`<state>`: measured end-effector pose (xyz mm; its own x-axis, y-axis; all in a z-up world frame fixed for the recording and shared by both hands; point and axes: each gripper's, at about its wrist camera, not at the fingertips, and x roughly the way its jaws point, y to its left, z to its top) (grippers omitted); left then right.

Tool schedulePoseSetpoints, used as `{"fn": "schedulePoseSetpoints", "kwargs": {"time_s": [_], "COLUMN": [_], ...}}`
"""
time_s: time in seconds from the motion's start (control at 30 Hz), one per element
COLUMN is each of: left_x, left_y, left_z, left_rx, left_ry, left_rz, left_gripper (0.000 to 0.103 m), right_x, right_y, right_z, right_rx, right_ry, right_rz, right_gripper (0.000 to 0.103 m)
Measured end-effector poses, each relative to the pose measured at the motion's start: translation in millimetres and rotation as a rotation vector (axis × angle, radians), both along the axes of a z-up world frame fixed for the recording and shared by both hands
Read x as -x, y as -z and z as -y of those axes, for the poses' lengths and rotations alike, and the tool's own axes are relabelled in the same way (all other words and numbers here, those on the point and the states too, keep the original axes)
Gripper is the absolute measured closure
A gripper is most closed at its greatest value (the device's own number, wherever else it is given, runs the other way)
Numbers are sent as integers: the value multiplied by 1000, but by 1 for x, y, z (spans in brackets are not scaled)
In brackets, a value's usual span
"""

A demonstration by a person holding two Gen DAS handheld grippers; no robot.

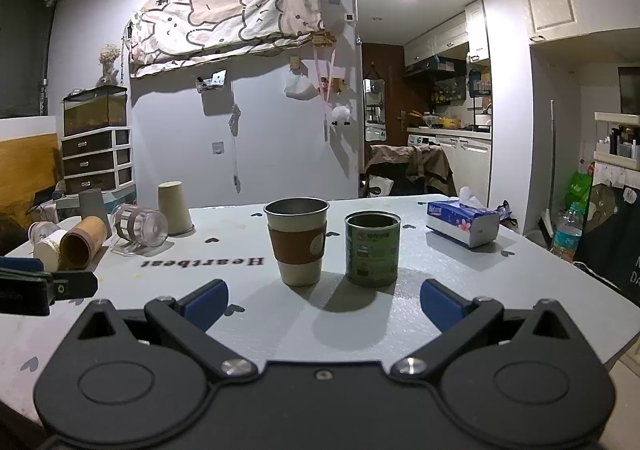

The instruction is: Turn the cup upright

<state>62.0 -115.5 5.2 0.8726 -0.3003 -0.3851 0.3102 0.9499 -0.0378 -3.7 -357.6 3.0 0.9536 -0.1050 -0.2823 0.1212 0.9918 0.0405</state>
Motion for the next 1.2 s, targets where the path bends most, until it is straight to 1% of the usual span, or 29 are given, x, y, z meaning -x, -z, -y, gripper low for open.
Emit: {"fn": "schedulePoseSetpoints", "kwargs": {"time_s": [1.2], "left_x": [0], "left_y": [-1], "left_z": [0], "left_rx": [-2], "left_ry": [-3], "left_rz": [-1], "left_gripper": [0], "right_x": [1], "right_y": [-1], "right_z": [-10], "right_rx": [10], "right_ry": [-14], "right_rz": [3], "right_gripper": [0]}}
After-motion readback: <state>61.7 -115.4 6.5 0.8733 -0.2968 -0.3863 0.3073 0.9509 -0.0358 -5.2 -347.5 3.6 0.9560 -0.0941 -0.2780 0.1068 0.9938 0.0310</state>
